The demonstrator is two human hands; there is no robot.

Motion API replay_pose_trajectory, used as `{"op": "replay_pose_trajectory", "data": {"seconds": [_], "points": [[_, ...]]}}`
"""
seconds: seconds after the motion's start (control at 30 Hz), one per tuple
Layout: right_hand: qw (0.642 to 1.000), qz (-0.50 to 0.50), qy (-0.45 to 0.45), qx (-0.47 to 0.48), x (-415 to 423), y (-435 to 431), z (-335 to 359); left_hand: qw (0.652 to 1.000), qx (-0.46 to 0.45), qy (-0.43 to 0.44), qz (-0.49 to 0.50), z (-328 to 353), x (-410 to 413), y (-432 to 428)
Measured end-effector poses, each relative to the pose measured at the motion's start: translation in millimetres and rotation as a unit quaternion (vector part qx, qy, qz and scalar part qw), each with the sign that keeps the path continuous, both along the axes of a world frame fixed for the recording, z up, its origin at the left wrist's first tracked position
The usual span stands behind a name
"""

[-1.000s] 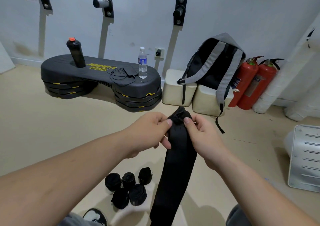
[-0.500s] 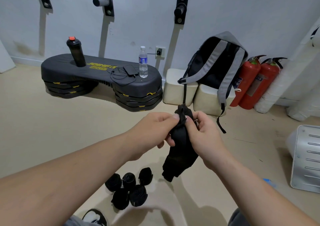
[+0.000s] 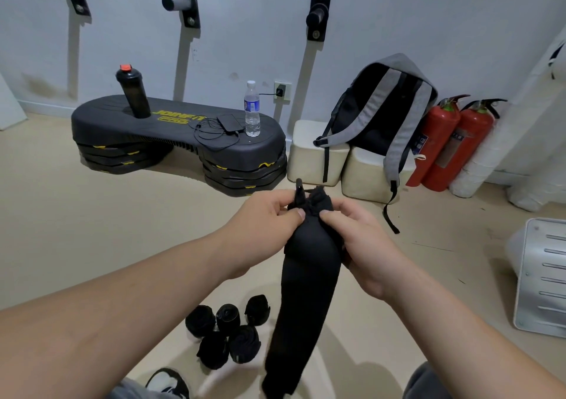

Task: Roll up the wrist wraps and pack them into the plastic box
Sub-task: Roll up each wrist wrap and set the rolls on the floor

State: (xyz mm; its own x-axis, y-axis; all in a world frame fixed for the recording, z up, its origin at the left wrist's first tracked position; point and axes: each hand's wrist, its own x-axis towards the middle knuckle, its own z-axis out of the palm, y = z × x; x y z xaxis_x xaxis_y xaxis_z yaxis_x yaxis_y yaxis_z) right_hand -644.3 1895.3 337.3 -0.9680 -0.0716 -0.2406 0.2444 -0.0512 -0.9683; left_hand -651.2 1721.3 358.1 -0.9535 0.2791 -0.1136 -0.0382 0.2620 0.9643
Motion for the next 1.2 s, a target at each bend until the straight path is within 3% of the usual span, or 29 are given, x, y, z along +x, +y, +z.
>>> {"op": "replay_pose_trajectory", "data": {"seconds": [0.27, 0.37, 0.57, 0.73, 1.2], "points": [[0.979, -0.023, -0.036, -0.199, -1.1, -1.9, 7.3, 0.997, 0.063, -0.021, 0.045, 8.0, -2.5, 5.3], [0.975, -0.032, -0.039, -0.218, -1.3, -1.2, 9.3, 0.997, 0.07, -0.039, 0.019, 8.3, -4.4, 4.5], [0.947, -0.01, -0.048, -0.317, -0.4, 6.5, 14.8, 0.999, 0.031, 0.003, -0.034, 8.8, -0.6, 2.9], [0.964, 0.0, -0.04, -0.263, 4.3, 6.9, 17.9, 0.997, -0.004, 0.035, -0.063, 10.3, 4.0, 5.2], [0.992, -0.024, 0.014, -0.126, 0.4, -2.1, 8.3, 0.997, 0.028, 0.059, 0.045, -2.1, -2.3, 3.5]]}}
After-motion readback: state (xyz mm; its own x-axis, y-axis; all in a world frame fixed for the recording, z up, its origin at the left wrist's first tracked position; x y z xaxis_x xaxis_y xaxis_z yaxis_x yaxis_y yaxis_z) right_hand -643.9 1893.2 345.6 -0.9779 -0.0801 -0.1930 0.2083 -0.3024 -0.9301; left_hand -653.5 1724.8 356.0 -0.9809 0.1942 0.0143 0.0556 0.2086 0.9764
